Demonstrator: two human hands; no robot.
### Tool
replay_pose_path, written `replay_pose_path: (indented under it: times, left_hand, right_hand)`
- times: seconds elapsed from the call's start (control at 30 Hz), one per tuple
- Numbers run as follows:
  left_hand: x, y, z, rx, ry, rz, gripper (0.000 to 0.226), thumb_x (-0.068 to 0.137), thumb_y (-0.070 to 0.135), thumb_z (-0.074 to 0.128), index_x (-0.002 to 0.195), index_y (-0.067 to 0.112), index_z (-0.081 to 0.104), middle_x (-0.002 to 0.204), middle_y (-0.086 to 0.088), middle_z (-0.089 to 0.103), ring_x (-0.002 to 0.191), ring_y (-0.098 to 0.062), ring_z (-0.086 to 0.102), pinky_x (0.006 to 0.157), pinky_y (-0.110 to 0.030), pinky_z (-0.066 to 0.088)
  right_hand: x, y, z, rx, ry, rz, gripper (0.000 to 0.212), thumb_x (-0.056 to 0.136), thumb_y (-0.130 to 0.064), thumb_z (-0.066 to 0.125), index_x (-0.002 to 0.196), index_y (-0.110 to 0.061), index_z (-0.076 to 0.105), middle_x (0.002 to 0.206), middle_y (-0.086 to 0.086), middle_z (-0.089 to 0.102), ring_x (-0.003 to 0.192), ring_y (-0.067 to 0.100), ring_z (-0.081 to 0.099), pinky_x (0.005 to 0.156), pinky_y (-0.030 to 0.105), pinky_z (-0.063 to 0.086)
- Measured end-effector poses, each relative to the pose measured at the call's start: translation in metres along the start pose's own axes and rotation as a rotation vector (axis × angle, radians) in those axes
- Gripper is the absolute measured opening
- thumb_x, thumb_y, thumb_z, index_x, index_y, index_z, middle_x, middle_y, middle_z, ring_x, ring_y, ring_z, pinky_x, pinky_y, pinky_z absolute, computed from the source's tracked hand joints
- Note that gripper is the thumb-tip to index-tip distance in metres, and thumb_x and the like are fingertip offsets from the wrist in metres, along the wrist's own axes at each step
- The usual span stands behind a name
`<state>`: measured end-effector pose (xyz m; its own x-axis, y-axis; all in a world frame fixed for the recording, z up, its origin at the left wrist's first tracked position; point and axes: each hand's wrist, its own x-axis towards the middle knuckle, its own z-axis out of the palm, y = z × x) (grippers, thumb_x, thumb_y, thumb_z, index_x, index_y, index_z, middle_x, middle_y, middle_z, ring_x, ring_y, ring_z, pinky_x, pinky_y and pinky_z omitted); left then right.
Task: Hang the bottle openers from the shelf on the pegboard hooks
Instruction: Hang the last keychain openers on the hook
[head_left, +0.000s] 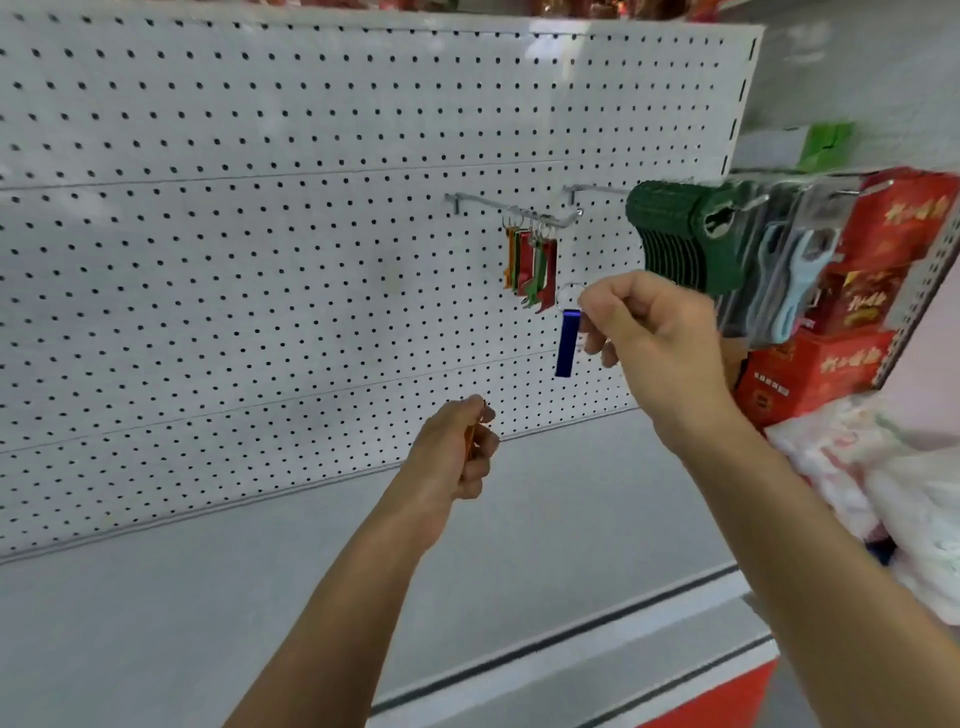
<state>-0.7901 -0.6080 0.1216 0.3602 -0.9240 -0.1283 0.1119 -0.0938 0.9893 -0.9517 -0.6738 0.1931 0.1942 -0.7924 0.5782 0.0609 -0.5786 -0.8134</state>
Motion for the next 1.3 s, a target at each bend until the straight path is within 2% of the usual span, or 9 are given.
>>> replay_pose_path:
  times: [0.23,0.4,0.63,0.8,0.93,1.1,1.2,1.3]
  left_hand:
    - [-0.009,0.013,0.026,-0.018,0.136,0.160,0.014,0.097,0.017,0.047,0.090,0.010,0.057,0.066,-0.002,0.047,0.053,-0.013,0.032,0.048,-0.024,0.023]
    - [-0.017,0.016,0.037,-0.009,0.200,0.238,0.018,0.100,0.017,0.046,0.091,0.010,0.060,0.064,0.000,0.045,0.055,-0.012,0.035,0.049,-0.022,0.027]
    - [-0.026,0.021,0.040,-0.048,0.216,0.255,0.022,0.101,0.014,0.044,0.116,0.014,0.060,0.066,0.000,0.047,0.055,-0.012,0.037,0.050,-0.023,0.028]
    - [-0.031,0.022,0.039,-0.028,0.164,0.270,0.029,0.099,0.006,0.042,0.119,0.019,0.059,0.068,-0.001,0.046,0.058,-0.013,0.038,0.053,-0.025,0.028]
    - [-0.033,0.023,0.041,-0.037,0.143,0.263,0.033,0.095,0.001,0.041,0.118,0.017,0.060,0.065,-0.001,0.045,0.057,-0.014,0.037,0.052,-0.027,0.026]
    - [-0.036,0.023,0.043,0.003,0.159,0.297,0.023,0.101,0.014,0.040,0.116,0.016,0.057,0.067,0.000,0.041,0.057,-0.014,0.034,0.052,-0.026,0.025]
    - [-0.036,0.022,0.045,0.032,0.171,0.315,0.024,0.104,0.026,0.039,0.114,0.013,0.056,0.067,0.001,0.040,0.056,-0.014,0.032,0.050,-0.025,0.025]
    - [-0.037,0.022,0.047,0.062,0.193,0.342,0.028,0.104,0.029,0.038,0.101,0.010,0.057,0.062,0.003,0.038,0.051,-0.012,0.029,0.047,-0.022,0.026]
  right_hand:
    - [0.042,-0.021,-0.015,0.123,-0.079,-0.085,0.016,0.091,-0.007,0.060,0.076,-0.011,0.064,0.064,-0.001,0.063,0.053,0.011,0.054,0.052,0.019,0.045]
    - [0.060,-0.020,-0.016,0.077,-0.154,-0.050,0.014,0.093,-0.010,0.057,0.080,-0.012,0.063,0.071,0.003,0.065,0.052,0.007,0.055,0.051,0.019,0.044]
    - [0.071,-0.009,-0.007,0.053,-0.216,0.011,0.016,0.093,-0.006,0.054,0.080,-0.011,0.063,0.068,0.001,0.064,0.047,0.003,0.054,0.044,0.018,0.042]
    - [0.075,0.002,-0.002,0.017,-0.207,0.015,0.021,0.093,-0.009,0.055,0.074,-0.016,0.060,0.071,0.002,0.066,0.045,0.002,0.053,0.044,0.016,0.042]
    - [0.076,0.008,0.000,0.016,-0.197,0.020,0.016,0.094,-0.010,0.054,0.079,-0.012,0.061,0.070,0.003,0.063,0.046,0.004,0.052,0.044,0.013,0.040]
    - [0.046,0.024,0.003,0.078,-0.105,-0.005,0.005,0.094,-0.012,0.054,0.089,-0.013,0.054,0.075,0.001,0.059,0.060,0.014,0.051,0.058,0.022,0.042]
    - [0.014,0.032,0.004,0.069,-0.248,-0.074,0.013,0.092,-0.006,0.056,0.082,-0.015,0.057,0.073,-0.007,0.059,0.062,0.010,0.051,0.060,0.019,0.044]
    - [-0.008,0.036,0.005,0.015,-0.445,-0.063,0.012,0.091,-0.009,0.060,0.082,-0.015,0.064,0.077,-0.011,0.065,0.067,0.005,0.055,0.062,0.014,0.044]
